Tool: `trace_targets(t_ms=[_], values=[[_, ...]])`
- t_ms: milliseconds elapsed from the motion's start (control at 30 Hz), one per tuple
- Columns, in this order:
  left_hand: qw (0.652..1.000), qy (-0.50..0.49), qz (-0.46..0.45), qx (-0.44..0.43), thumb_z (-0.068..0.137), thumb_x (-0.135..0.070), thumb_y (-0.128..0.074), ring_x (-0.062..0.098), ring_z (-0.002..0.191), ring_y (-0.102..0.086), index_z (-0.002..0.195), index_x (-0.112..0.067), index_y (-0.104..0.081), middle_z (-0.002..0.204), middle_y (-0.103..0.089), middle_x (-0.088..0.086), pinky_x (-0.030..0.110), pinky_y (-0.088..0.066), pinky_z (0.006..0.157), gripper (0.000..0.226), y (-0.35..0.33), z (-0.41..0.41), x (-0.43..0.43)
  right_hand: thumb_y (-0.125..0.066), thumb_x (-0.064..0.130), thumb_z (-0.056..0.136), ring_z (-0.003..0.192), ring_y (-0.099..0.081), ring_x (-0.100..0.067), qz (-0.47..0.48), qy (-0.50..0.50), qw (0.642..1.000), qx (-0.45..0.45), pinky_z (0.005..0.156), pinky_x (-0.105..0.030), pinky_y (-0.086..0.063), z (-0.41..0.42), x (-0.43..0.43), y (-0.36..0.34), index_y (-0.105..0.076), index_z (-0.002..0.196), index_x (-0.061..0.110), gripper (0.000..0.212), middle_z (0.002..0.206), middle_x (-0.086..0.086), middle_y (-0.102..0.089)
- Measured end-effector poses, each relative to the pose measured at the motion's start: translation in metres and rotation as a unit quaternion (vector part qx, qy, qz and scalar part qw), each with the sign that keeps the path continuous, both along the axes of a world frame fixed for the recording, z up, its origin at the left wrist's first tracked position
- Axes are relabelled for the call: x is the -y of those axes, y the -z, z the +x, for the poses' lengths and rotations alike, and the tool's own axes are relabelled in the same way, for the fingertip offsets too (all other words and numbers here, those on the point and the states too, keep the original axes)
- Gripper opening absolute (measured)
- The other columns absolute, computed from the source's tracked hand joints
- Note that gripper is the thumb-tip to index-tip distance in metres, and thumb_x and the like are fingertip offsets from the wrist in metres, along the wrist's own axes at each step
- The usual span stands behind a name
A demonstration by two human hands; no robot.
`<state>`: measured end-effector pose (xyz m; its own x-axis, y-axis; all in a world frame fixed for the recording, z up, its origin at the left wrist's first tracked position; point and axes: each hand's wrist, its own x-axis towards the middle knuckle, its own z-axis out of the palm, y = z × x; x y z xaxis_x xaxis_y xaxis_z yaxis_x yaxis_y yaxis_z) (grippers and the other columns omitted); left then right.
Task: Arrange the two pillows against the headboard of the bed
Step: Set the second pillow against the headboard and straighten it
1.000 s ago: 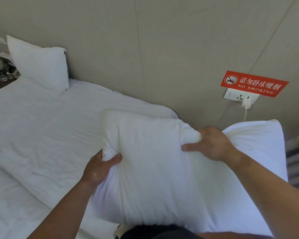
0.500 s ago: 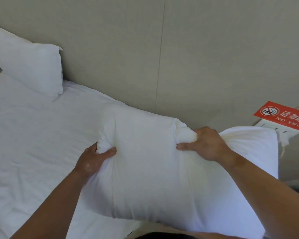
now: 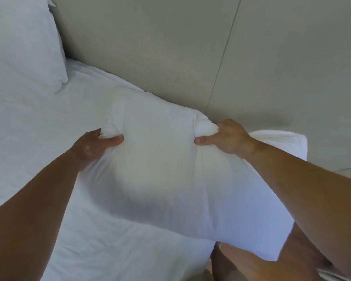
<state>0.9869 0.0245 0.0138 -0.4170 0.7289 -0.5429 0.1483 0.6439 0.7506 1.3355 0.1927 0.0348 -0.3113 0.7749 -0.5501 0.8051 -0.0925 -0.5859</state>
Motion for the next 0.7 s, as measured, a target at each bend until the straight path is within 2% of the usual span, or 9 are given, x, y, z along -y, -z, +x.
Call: trace_targets(t_ms=[67, 133, 233, 333, 433, 533, 567, 633, 700], values=[[1.000, 0.011, -0.020, -0.015, 0.043, -0.069, -0.094, 0.033, 0.112, -0.074, 0.107, -0.015, -0.080, 0.113, -0.081, 0.005, 0.056, -0.049, 0.109, 0.085, 0.019, -0.018, -0.020, -0.095, 0.062, 0.059, 0.096, -0.072, -0.024, -0.009, -0.002, 1.000, 0.005, 0.086, -0.039, -0.060, -0.016, -0.017, 0.025, -0.079, 0.105, 0.011, 0.070, 0.101, -0.003, -0.078], [0.997, 0.030, -0.050, -0.041, 0.038, -0.077, -0.089, 0.027, 0.111, -0.074, 0.105, -0.024, -0.081, 0.112, -0.081, -0.002, 0.052, -0.048, 0.111, 0.086, 0.041, -0.033, -0.039, -0.095, 0.060, 0.061, 0.090, -0.070, -0.021, -0.017, -0.004, 1.000, 0.011, 0.073, -0.032, -0.056, -0.029, -0.031, 0.051, -0.078, 0.101, 0.014, 0.064, 0.092, 0.003, -0.075], [0.993, 0.031, -0.085, -0.073, 0.032, -0.085, -0.084, 0.027, 0.114, -0.071, 0.106, -0.025, -0.080, 0.116, -0.079, -0.002, 0.049, -0.047, 0.111, 0.096, 0.077, -0.045, -0.061, -0.097, 0.060, 0.057, 0.085, -0.073, -0.015, -0.019, 0.010, 1.000, 0.010, 0.076, -0.033, -0.058, -0.042, -0.053, 0.095, -0.077, 0.090, 0.021, 0.055, 0.086, 0.008, -0.075], [0.981, 0.019, -0.122, -0.146, 0.059, -0.082, -0.075, 0.036, 0.124, -0.064, 0.131, -0.016, -0.069, 0.134, -0.071, 0.009, 0.045, -0.047, 0.107, 0.098, 0.108, -0.034, -0.075, -0.094, 0.066, 0.055, 0.084, -0.075, -0.014, -0.007, 0.010, 1.000, -0.004, 0.083, -0.036, -0.062, -0.049, -0.070, 0.135, -0.079, 0.088, 0.025, 0.055, 0.084, 0.009, -0.079], [0.961, 0.027, -0.181, -0.207, 0.066, -0.087, -0.049, 0.039, 0.133, -0.057, 0.147, -0.016, -0.055, 0.146, -0.062, 0.015, 0.047, -0.043, 0.109, 0.108, 0.138, -0.027, -0.082, -0.074, 0.087, 0.048, 0.105, -0.072, -0.020, 0.014, -0.005, 1.000, 0.012, 0.095, -0.041, -0.058, -0.051, -0.082, 0.170, -0.078, 0.108, 0.030, 0.083, 0.107, 0.007, -0.079], [0.940, 0.046, -0.237, -0.240, 0.069, -0.088, -0.043, 0.042, 0.137, -0.052, 0.151, -0.014, -0.049, 0.149, -0.056, 0.020, 0.050, -0.041, 0.111, 0.110, 0.153, -0.034, -0.100, -0.060, 0.097, 0.052, 0.129, -0.060, -0.026, 0.020, -0.017, 0.999, 0.041, 0.107, -0.044, -0.050, -0.048, -0.091, 0.193, -0.066, 0.134, 0.030, 0.107, 0.138, 0.002, -0.069], [0.931, 0.044, -0.256, -0.256, 0.074, -0.083, -0.048, 0.043, 0.137, -0.050, 0.150, -0.014, -0.048, 0.148, -0.053, 0.022, 0.051, -0.041, 0.110, 0.103, 0.151, -0.034, -0.110, -0.059, 0.097, 0.056, 0.134, -0.057, -0.027, 0.014, -0.022, 0.999, 0.040, 0.110, -0.043, -0.047, -0.048, -0.094, 0.196, -0.061, 0.142, 0.028, 0.110, 0.145, 0.001, -0.065], [0.909, 0.060, -0.262, -0.318, 0.088, -0.057, -0.059, 0.042, 0.140, -0.043, 0.151, -0.015, -0.044, 0.149, -0.045, 0.020, 0.052, -0.038, 0.111, 0.077, 0.143, -0.029, -0.133, -0.063, 0.090, 0.069, 0.140, -0.051, -0.028, -0.001, -0.037, 0.999, 0.033, 0.113, -0.041, -0.043, -0.046, -0.098, 0.196, -0.052, 0.152, 0.026, 0.105, 0.153, -0.002, -0.058], [0.898, 0.126, -0.195, -0.373, 0.094, -0.032, -0.059, 0.036, 0.147, -0.035, 0.156, -0.020, -0.038, 0.157, -0.038, 0.013, 0.049, -0.035, 0.114, 0.067, 0.134, -0.020, -0.160, -0.064, 0.083, 0.078, 0.143, -0.047, -0.027, -0.006, -0.069, 0.997, 0.039, 0.114, -0.038, -0.039, -0.043, -0.103, 0.189, -0.046, 0.156, 0.028, 0.097, 0.154, -0.006, -0.053]])
